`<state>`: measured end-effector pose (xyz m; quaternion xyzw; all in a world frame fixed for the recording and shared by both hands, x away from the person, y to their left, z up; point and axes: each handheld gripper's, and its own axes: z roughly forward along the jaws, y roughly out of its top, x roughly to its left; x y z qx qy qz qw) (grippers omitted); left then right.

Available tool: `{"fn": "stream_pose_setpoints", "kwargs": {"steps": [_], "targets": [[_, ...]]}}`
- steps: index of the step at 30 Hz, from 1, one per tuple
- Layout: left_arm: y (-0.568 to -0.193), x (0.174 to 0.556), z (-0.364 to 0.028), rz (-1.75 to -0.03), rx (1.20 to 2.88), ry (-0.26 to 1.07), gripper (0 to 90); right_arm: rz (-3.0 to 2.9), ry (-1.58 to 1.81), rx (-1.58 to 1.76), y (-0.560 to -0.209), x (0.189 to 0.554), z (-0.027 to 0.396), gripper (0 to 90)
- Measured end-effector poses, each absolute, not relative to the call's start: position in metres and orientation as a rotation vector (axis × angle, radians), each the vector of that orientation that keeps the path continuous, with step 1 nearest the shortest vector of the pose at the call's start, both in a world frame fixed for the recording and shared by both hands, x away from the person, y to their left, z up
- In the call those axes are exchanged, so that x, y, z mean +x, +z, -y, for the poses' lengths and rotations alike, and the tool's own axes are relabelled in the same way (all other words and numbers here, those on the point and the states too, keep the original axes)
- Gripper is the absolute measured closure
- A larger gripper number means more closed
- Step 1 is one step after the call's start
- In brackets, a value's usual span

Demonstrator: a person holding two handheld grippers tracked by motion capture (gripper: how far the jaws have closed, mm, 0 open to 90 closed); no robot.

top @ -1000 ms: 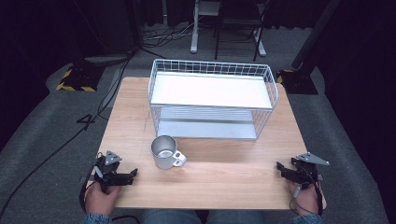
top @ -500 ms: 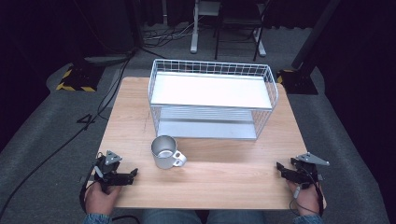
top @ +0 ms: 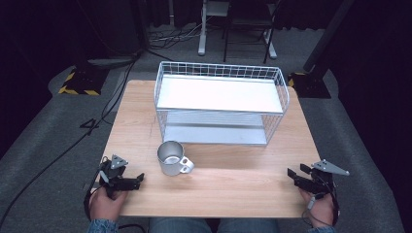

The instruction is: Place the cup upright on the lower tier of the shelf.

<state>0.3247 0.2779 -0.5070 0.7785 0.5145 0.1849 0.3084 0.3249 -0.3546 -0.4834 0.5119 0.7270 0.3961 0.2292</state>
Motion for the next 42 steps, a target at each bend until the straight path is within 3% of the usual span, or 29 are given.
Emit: {"fn": "stream_pose_setpoints", "kwargs": {"steps": [21,42], "targets": [[-0.507,0.325,-0.278,-1.363,2.054,0.489,1.6,-2.059,1.264,1.197,-0.445,0.308,0.317,35.9],[-0.507,0.317,-0.278,-1.382,2.043,0.497,1.5,-2.284,1.328,0.975,-0.427,0.329,0.216,35.9]]}}
